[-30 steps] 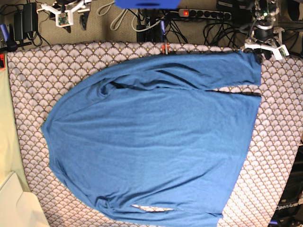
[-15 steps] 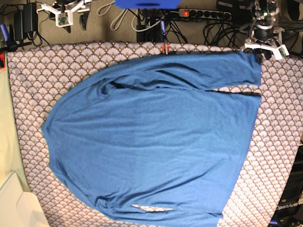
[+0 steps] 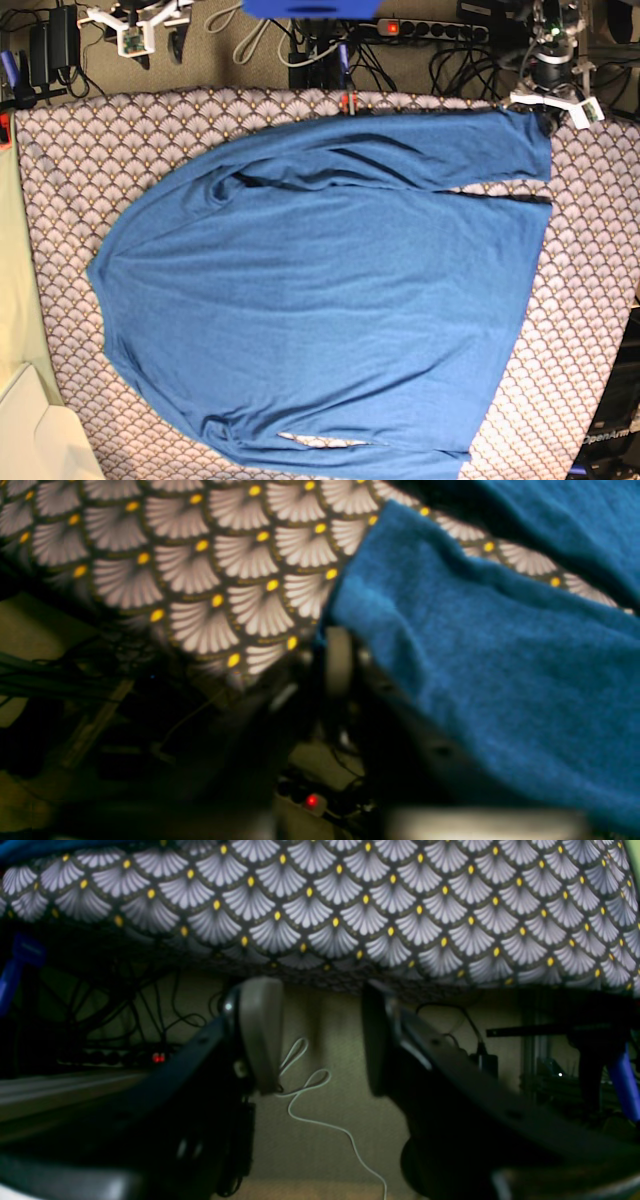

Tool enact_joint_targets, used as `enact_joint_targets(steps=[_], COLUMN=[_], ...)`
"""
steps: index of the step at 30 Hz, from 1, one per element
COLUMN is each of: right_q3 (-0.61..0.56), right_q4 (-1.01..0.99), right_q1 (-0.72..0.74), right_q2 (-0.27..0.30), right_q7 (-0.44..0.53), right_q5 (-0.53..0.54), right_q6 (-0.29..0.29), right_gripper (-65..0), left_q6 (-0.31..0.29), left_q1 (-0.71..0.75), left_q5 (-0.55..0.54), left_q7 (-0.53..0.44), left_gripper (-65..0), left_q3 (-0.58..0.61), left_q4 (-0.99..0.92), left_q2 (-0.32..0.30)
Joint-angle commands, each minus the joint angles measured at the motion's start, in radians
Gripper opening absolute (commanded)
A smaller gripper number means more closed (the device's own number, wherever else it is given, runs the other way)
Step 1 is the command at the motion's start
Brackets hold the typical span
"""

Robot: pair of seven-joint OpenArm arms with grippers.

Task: Fold the T-shirt properly
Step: 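Move the left gripper down to the blue shirt's shoulder corner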

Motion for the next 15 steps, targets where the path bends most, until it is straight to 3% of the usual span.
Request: enact_joint_targets(steps=[1, 15], right_q3=[0.001, -0.001], right_q4=[0.013, 0.016], right_q1=[-0.016, 0.007], right_q2=[0.003, 0.006], right_q7=[0.023, 0.032], right_q5=[-0.001, -0.001], right_q6=[0.001, 0.001], right_gripper=[-38.0, -38.0], left_q6=[-0.003, -0.003], left_q1=[0.01, 0.038], left_q5=[-0.005, -0.005], left_q7=[0.025, 0.025], left_gripper=[-65.0, -64.6], left_q3=[0.001, -0.007], left_q4=[0.004, 0.11], left_q2=[-0.003, -0.008])
